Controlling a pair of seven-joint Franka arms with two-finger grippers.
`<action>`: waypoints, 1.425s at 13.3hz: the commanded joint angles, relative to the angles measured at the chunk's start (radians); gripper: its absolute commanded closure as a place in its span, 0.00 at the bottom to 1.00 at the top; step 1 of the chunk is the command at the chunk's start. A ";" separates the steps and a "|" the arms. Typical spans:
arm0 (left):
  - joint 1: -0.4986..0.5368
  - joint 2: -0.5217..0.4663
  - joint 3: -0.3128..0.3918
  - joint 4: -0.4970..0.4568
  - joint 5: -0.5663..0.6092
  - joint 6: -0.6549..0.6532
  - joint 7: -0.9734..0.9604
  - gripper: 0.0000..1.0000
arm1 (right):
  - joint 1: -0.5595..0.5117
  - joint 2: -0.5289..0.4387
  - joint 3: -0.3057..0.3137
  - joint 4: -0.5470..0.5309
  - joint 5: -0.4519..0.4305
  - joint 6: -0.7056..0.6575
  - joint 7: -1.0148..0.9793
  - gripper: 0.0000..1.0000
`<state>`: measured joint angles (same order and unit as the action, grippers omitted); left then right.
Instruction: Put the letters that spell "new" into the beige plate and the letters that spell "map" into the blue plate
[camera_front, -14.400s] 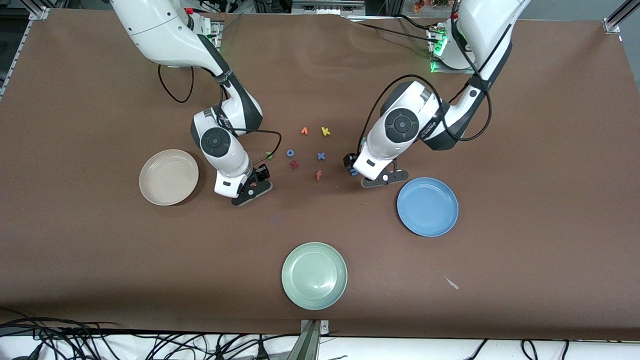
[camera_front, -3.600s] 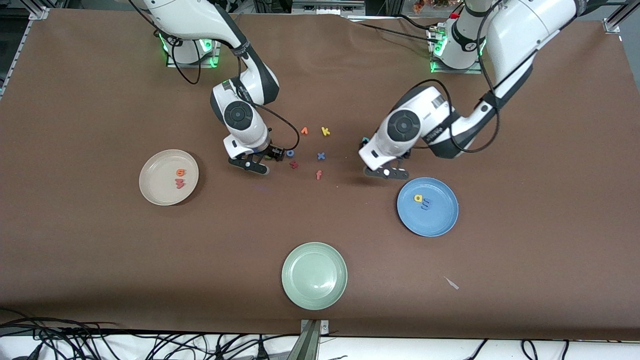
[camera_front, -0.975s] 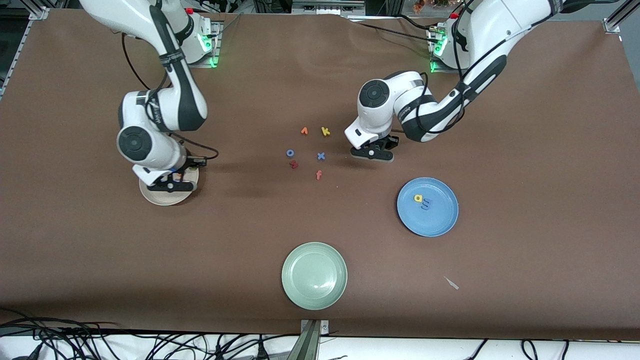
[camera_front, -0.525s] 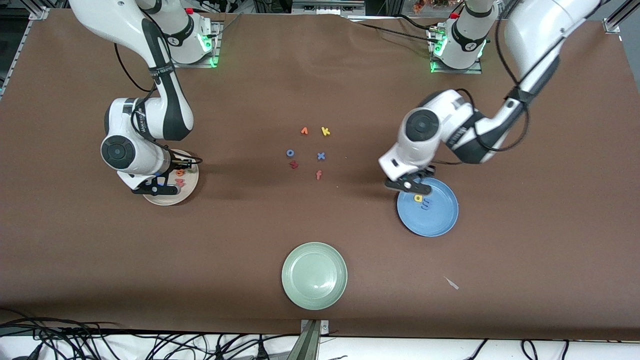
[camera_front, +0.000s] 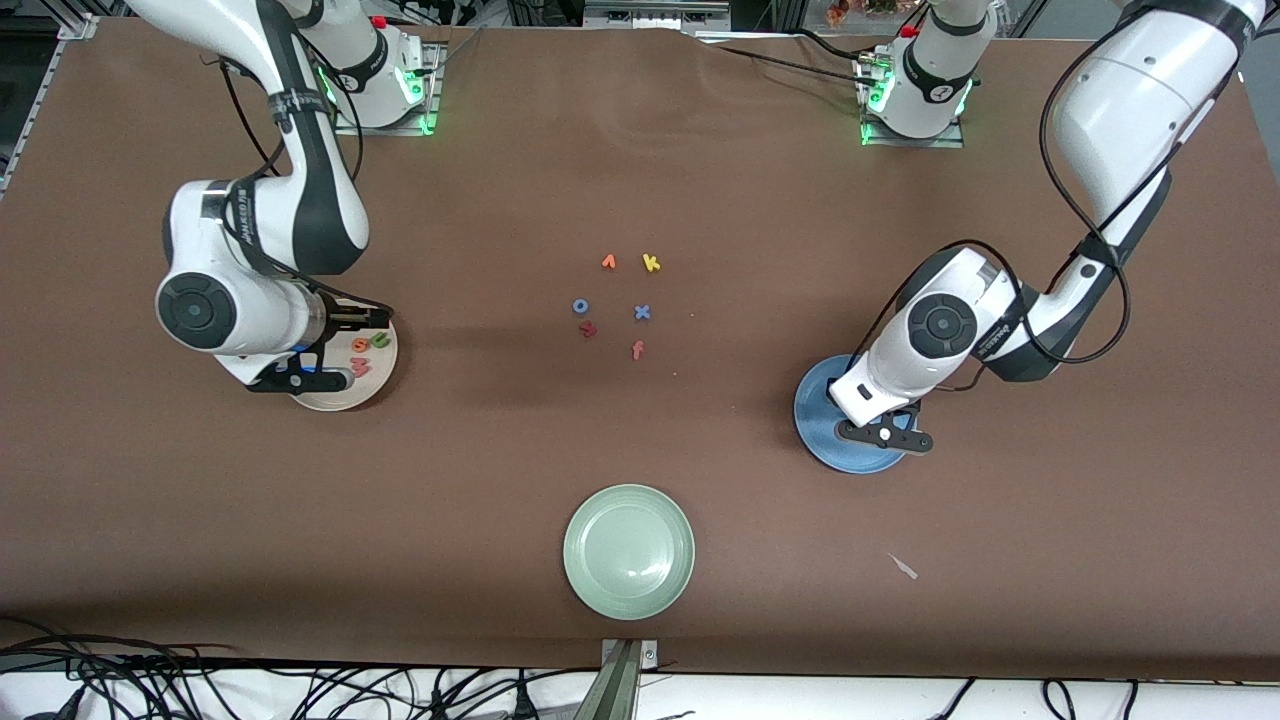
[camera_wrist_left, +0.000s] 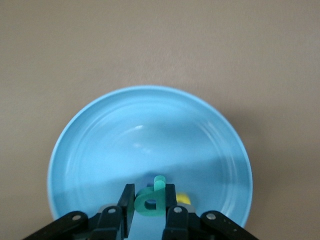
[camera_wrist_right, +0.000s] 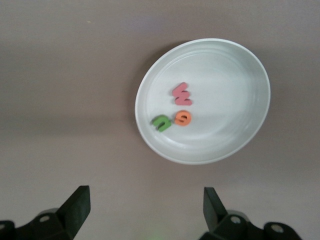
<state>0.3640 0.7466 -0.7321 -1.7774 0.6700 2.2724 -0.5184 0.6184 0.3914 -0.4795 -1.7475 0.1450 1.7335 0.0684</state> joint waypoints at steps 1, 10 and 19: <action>-0.013 0.031 0.026 0.024 0.025 0.050 0.044 0.69 | -0.003 -0.006 -0.024 0.103 0.008 -0.132 -0.021 0.00; 0.018 -0.179 -0.136 0.036 -0.039 -0.281 0.063 0.00 | -0.266 -0.169 0.253 0.122 -0.120 -0.180 -0.061 0.00; -0.192 -0.498 0.254 0.219 -0.605 -0.585 0.374 0.00 | -0.532 -0.345 0.478 0.108 -0.139 -0.196 -0.058 0.00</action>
<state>0.2882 0.3619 -0.6440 -1.5418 0.1642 1.7236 -0.2201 0.1181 0.0755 -0.0268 -1.6223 0.0092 1.5438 0.0221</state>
